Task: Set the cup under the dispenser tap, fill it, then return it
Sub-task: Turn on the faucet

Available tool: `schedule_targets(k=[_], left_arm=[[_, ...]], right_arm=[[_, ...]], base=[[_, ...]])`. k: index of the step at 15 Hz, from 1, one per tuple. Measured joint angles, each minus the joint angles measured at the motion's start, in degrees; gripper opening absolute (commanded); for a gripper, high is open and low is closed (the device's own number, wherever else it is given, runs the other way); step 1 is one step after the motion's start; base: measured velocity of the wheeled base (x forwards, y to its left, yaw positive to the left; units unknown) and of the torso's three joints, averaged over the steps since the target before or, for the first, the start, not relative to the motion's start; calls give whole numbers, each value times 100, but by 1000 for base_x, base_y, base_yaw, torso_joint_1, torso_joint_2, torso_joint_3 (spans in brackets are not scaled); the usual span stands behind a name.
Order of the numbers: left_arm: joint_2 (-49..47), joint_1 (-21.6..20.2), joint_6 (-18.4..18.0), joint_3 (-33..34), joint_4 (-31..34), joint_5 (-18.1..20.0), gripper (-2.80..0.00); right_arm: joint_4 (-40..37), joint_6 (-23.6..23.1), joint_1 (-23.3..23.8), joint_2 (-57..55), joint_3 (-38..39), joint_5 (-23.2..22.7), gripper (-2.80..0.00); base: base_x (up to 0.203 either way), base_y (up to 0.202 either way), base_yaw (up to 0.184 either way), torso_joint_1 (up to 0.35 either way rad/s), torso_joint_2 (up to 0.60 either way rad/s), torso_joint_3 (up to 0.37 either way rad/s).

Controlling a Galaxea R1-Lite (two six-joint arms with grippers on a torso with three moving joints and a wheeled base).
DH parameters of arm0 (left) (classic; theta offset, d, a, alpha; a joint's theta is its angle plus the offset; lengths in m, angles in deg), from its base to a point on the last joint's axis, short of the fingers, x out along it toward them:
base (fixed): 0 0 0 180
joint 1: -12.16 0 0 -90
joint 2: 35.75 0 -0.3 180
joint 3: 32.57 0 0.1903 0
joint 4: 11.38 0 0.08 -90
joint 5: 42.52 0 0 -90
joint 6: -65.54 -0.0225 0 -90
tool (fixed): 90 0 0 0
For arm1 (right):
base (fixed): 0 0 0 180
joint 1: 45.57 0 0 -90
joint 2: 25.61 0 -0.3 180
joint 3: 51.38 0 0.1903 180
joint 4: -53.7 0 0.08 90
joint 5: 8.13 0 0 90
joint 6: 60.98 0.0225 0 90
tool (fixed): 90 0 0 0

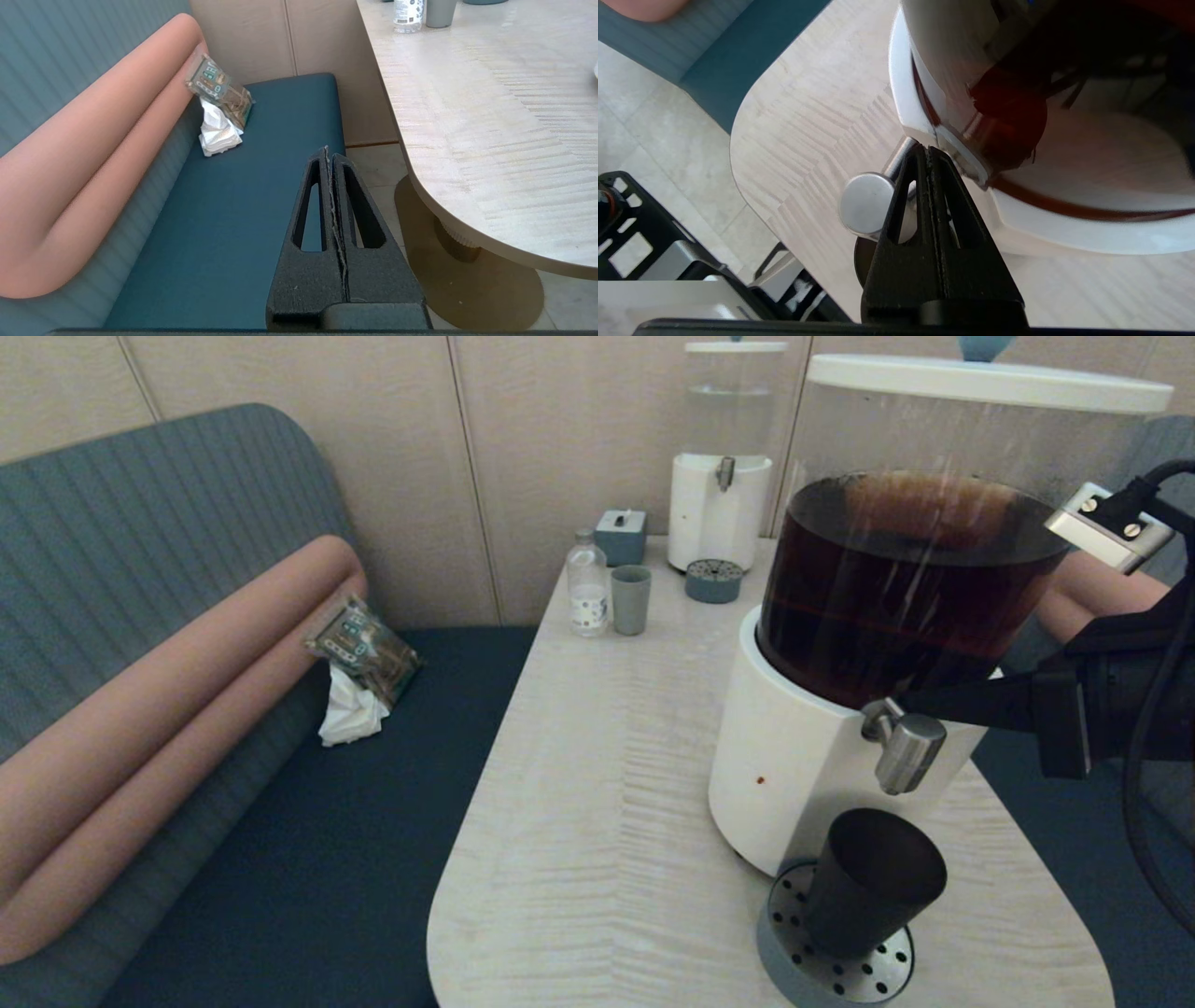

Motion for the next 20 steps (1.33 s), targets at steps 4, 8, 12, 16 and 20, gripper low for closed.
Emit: schedule_targets(k=[4,8,12,16,20], left_arm=[[0,0,0,0,-1,-2,-280],[0,0,0,0,-1,-2,-280],[0,0,0,0,0,0,-280],[0,0,0,0,-2,0,-280],[0,0,2,0,-2,0,-280]], right_arm=[[41,-154,69,112,76,8,-280],[171,-151,75,151,140,-4,-280],[240,-145,63,150,176,-109,-280],[391,-139,50,150,253,-257,-280],[465,-137,19,162,290,-339,-280]], base=[[0,0,0,0,0,0],[0,0,0,0,0,0],[0,0,0,0,0,0],[0,0,0,0,0,0],[0,0,0,0,0,0]])
